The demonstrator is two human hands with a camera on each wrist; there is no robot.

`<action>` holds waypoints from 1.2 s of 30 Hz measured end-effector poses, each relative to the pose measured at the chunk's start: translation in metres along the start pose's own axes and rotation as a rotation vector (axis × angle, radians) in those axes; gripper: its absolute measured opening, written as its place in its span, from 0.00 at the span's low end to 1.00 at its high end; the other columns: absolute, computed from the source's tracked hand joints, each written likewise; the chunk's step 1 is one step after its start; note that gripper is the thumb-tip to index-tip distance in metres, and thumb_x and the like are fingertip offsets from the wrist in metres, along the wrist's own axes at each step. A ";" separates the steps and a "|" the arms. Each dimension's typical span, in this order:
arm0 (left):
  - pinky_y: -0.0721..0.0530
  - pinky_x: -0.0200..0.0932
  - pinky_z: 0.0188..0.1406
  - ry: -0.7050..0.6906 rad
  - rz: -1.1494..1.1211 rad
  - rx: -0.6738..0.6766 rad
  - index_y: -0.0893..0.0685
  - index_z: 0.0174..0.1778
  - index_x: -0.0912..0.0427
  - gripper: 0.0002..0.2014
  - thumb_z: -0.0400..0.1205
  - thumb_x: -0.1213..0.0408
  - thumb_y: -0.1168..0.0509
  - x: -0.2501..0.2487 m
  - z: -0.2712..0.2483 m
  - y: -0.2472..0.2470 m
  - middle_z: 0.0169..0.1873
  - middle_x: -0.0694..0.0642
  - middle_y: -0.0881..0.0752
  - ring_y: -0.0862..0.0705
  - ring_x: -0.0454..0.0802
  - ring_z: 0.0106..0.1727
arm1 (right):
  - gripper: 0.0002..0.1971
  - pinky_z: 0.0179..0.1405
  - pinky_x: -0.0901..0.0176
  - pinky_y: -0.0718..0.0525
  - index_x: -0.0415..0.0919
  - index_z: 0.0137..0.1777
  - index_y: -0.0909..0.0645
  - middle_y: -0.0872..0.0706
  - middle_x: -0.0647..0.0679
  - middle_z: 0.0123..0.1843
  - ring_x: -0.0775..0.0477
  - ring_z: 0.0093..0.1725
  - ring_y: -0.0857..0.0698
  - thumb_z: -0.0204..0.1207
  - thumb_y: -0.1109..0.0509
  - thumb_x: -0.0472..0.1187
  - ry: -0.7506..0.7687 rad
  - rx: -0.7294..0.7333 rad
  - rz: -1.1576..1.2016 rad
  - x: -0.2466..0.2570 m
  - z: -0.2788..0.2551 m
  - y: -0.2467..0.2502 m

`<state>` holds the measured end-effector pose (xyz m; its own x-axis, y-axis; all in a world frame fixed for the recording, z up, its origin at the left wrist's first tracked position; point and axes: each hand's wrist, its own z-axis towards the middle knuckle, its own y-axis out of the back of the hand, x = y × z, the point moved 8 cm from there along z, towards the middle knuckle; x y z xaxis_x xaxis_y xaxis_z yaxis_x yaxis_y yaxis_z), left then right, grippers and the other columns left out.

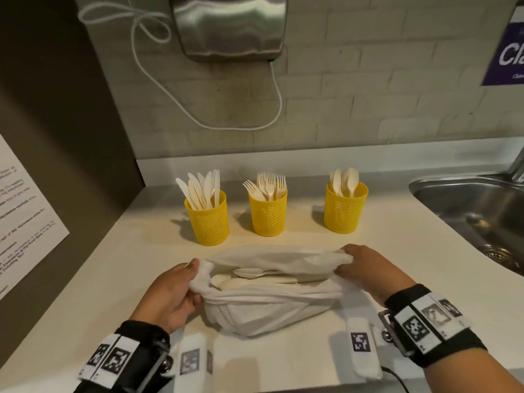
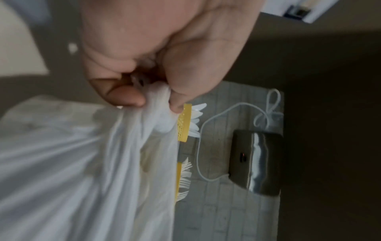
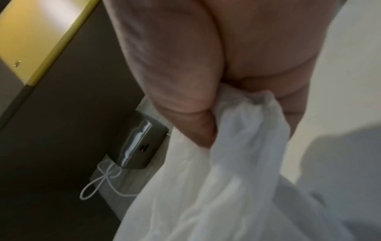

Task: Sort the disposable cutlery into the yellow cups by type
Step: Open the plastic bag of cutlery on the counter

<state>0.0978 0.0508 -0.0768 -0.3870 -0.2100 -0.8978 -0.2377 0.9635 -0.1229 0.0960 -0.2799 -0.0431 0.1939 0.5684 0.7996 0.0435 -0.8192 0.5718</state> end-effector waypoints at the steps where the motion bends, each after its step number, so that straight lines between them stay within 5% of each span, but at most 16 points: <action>1: 0.30 0.35 0.16 0.021 -0.081 0.004 0.22 0.50 0.63 0.10 0.86 0.61 0.45 0.002 0.002 0.001 0.34 0.61 0.22 0.29 0.49 0.30 | 0.07 0.41 0.54 0.21 0.33 0.47 0.17 0.13 0.33 0.49 0.35 0.47 0.15 0.72 0.35 0.31 0.005 -0.037 -0.087 0.002 0.001 0.004; 7: 0.25 0.31 0.14 0.003 -0.145 0.016 0.27 0.51 0.55 0.07 0.84 0.72 0.45 -0.008 -0.002 0.008 0.43 0.63 0.25 0.27 0.54 0.35 | 0.24 0.53 0.46 0.14 0.56 0.66 0.26 0.16 0.42 0.54 0.40 0.51 0.14 0.73 0.30 0.34 0.053 0.033 0.152 0.014 -0.006 0.005; 10: 0.21 0.39 0.22 -0.086 0.094 0.130 0.23 0.38 0.59 0.11 0.82 0.76 0.44 -0.021 -0.017 -0.003 0.36 0.61 0.24 0.27 0.52 0.33 | 0.16 0.37 0.56 0.19 0.56 0.55 0.23 0.17 0.40 0.46 0.43 0.41 0.17 0.73 0.27 0.38 0.096 0.094 0.242 0.026 -0.012 0.002; 12: 0.22 0.41 0.32 -0.190 0.406 0.117 0.18 0.41 0.60 0.06 0.79 0.75 0.37 -0.027 -0.022 -0.004 0.37 0.58 0.18 0.22 0.52 0.34 | 0.08 0.33 0.52 0.26 0.49 0.45 0.21 0.18 0.35 0.40 0.39 0.37 0.21 0.77 0.33 0.33 0.065 0.131 0.405 0.025 -0.012 -0.002; 15: 0.20 0.43 0.37 -0.259 0.715 0.013 0.16 0.51 0.58 0.15 0.72 0.78 0.33 -0.027 -0.021 0.005 0.43 0.60 0.15 0.18 0.54 0.37 | 0.15 0.23 0.59 0.21 0.38 0.35 0.23 0.19 0.37 0.29 0.42 0.24 0.19 0.79 0.44 0.24 -0.112 0.162 0.829 0.005 -0.003 -0.009; 18: 0.20 0.38 0.22 -0.120 0.398 0.027 0.17 0.55 0.62 0.21 0.74 0.85 0.44 -0.012 -0.013 0.009 0.47 0.66 0.16 0.21 0.55 0.32 | 0.14 0.21 0.52 0.13 0.35 0.47 0.23 0.12 0.34 0.29 0.39 0.24 0.12 0.69 0.39 0.18 -0.249 0.198 1.191 -0.004 -0.002 -0.023; 21: 0.15 0.36 0.20 0.112 -0.135 0.153 0.20 0.58 0.67 0.20 0.78 0.87 0.50 0.003 -0.007 -0.001 0.53 0.70 0.19 0.19 0.59 0.43 | 0.47 0.33 0.33 0.12 0.32 0.55 0.21 0.12 0.26 0.47 0.24 0.45 0.12 0.26 0.23 0.14 -0.243 0.186 1.413 -0.013 0.010 -0.031; 22: 0.14 0.37 0.21 0.172 -0.255 0.170 0.20 0.58 0.68 0.20 0.78 0.86 0.52 0.006 -0.005 -0.003 0.53 0.71 0.19 0.19 0.60 0.45 | 0.47 0.41 0.34 0.11 0.32 0.56 0.21 0.12 0.27 0.47 0.25 0.51 0.14 0.27 0.24 0.14 -0.249 0.168 1.414 -0.016 0.010 -0.032; 24: 0.18 0.36 0.18 0.261 -0.378 0.125 0.20 0.54 0.67 0.21 0.75 0.83 0.54 0.013 0.000 -0.002 0.48 0.68 0.18 0.22 0.58 0.41 | 0.27 0.54 0.41 0.14 0.34 0.59 0.20 0.10 0.30 0.41 0.32 0.55 0.17 0.57 0.33 0.17 -0.271 0.158 1.345 -0.015 0.007 -0.035; 25: 0.21 0.33 0.16 0.286 -0.392 0.090 0.19 0.52 0.67 0.20 0.73 0.81 0.53 0.016 0.000 -0.002 0.43 0.67 0.17 0.23 0.55 0.37 | 0.23 0.49 0.45 0.13 0.35 0.60 0.20 0.09 0.32 0.38 0.33 0.50 0.15 0.67 0.43 0.22 -0.301 0.145 1.295 -0.017 0.007 -0.036; 27: 0.31 0.30 0.13 0.274 -0.332 0.062 0.20 0.44 0.67 0.12 0.74 0.74 0.49 0.018 0.000 -0.003 0.26 0.63 0.18 0.27 0.51 0.25 | 0.18 0.33 0.48 0.11 0.33 0.54 0.20 0.10 0.33 0.38 0.32 0.37 0.12 0.68 0.47 0.28 -0.317 0.211 1.287 -0.011 0.001 -0.042; 29: 0.35 0.31 0.10 0.191 -0.193 0.082 0.21 0.39 0.68 0.07 0.78 0.71 0.43 0.016 0.003 -0.003 0.20 0.59 0.22 0.29 0.47 0.16 | 0.11 0.39 0.42 0.11 0.31 0.49 0.18 0.11 0.31 0.42 0.32 0.37 0.11 0.71 0.40 0.29 -0.297 0.321 1.173 0.002 -0.008 -0.047; 31: 0.33 0.31 0.11 0.077 -0.021 0.074 0.18 0.47 0.72 0.07 0.78 0.77 0.41 0.009 0.006 0.001 0.27 0.61 0.20 0.29 0.45 0.16 | 0.10 0.49 0.44 0.12 0.33 0.52 0.17 0.12 0.32 0.47 0.36 0.42 0.13 0.73 0.35 0.27 -0.237 0.319 0.682 0.000 -0.006 -0.042; 33: 0.26 0.34 0.19 -0.066 0.253 0.009 0.19 0.56 0.66 0.13 0.78 0.79 0.41 -0.003 0.007 0.008 0.37 0.63 0.17 0.24 0.48 0.23 | 0.13 0.34 0.64 0.15 0.40 0.55 0.17 0.14 0.39 0.48 0.46 0.37 0.17 0.73 0.34 0.29 -0.131 0.176 0.087 0.000 0.003 -0.027; 35: 0.22 0.42 0.34 -0.291 0.653 -0.116 0.24 0.61 0.56 0.15 0.79 0.74 0.40 -0.023 0.001 0.011 0.48 0.61 0.19 0.18 0.56 0.39 | 0.18 0.28 0.74 0.24 0.46 0.63 0.19 0.16 0.44 0.51 0.52 0.37 0.19 0.76 0.38 0.33 -0.048 0.095 -0.179 0.013 0.004 -0.019; 36: 0.23 0.45 0.38 -0.393 0.853 -0.153 0.27 0.61 0.53 0.15 0.79 0.71 0.40 -0.031 -0.005 0.009 0.50 0.59 0.21 0.18 0.59 0.44 | 0.20 0.37 0.73 0.21 0.48 0.68 0.22 0.16 0.43 0.58 0.50 0.44 0.16 0.77 0.40 0.35 -0.003 0.066 -0.282 0.017 0.004 -0.016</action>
<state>0.1034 0.0648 -0.0480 -0.1628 0.6515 -0.7410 -0.1381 0.7285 0.6709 0.1025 -0.2570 -0.0394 0.1682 0.7745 0.6098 0.1595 -0.6318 0.7585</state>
